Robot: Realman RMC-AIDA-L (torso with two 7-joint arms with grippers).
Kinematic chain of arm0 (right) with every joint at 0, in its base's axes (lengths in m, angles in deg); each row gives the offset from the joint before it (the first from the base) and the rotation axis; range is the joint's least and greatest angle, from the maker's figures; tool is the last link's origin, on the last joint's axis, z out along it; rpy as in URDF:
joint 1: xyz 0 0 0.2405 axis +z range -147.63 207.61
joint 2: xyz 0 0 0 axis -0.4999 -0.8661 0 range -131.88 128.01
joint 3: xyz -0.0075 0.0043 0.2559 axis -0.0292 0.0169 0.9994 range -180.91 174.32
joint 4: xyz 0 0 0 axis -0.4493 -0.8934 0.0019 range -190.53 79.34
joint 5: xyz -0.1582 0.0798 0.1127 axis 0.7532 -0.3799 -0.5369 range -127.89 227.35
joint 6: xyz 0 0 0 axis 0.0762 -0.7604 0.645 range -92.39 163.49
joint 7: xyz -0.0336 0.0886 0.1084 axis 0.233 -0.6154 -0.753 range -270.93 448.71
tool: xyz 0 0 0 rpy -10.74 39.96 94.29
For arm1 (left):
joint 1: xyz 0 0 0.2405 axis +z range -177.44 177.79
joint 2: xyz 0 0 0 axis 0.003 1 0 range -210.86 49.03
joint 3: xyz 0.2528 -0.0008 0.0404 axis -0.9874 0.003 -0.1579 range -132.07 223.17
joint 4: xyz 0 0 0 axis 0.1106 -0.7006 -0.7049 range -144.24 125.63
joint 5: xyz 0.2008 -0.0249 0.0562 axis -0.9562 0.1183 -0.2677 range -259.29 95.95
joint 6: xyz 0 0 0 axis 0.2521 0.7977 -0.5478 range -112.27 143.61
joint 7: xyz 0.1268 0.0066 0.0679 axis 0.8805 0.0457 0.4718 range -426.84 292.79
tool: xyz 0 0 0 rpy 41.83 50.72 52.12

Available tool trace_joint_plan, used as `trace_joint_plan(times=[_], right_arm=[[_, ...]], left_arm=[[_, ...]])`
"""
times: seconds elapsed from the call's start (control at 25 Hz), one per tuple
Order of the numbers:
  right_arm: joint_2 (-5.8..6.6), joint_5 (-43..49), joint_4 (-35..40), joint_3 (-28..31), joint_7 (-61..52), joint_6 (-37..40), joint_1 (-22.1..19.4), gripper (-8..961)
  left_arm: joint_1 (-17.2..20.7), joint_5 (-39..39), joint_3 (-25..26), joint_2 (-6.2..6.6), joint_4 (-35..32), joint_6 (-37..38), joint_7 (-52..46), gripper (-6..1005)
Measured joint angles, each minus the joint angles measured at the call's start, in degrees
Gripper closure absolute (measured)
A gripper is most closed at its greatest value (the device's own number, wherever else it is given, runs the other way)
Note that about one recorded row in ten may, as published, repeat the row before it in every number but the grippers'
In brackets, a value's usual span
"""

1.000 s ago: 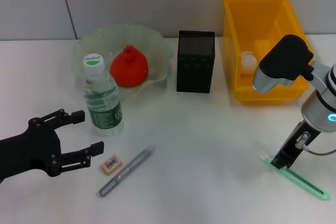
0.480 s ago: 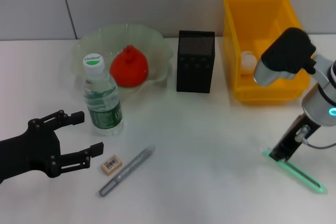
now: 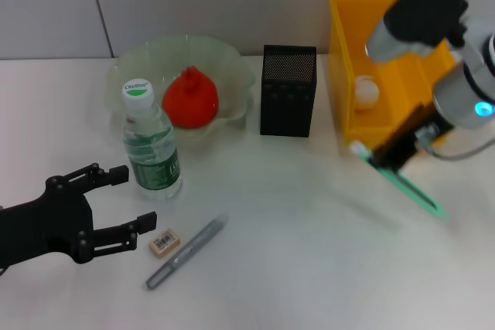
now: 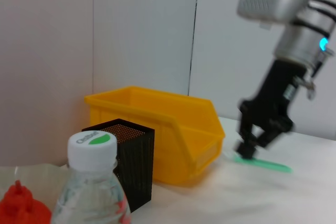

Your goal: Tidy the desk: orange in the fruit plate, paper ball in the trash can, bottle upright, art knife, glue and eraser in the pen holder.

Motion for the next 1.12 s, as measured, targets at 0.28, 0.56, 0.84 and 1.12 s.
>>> trace_joint_plan(times=[0.28, 0.56, 0.84, 1.12], right_arm=[[0.03, -3.58, -7.24, 0.81, 0.34, -5.31, 0.26, 862], [0.11, -9.16, -12.63, 0.93, 3.05, -13.38, -1.28, 861], [-0.06, -18.73, -10.92, 0.97, 11.29, -24.93, -4.47, 859], [-0.24, -34.69, -1.37, 1.44, 28.75, -34.87, -7.15, 858]], left_arm=[[-0.12, 0.0, -0.12, -0.06, 0.11, 0.08, 0.19, 136], [-0.55, 0.0, -0.14, -0.06, 2.05, 0.18, 1.06, 136], [-0.66, 0.02, -0.3, -0.05, 2.3, 0.51, 1.32, 136], [-0.95, 0.13, -0.31, -0.12, 2.91, 0.61, 1.62, 135]])
